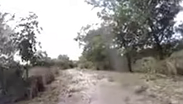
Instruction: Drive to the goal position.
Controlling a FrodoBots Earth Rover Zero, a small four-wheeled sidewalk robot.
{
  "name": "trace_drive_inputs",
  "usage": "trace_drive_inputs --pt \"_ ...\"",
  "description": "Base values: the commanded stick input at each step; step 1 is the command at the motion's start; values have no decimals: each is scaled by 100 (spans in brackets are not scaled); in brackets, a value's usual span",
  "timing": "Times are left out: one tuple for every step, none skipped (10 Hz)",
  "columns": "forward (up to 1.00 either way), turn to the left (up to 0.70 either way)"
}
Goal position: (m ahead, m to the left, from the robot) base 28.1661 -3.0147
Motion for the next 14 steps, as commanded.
trace_drive_inputs --pt "45 0" --pt "45 0" --pt "45 0" --pt "45 0" --pt "45 0" --pt "45 0" --pt "45 0" --pt "45 0" --pt "45 0" --pt "45 0" --pt "45 0" --pt "45 0" --pt "45 0" --pt "45 0"
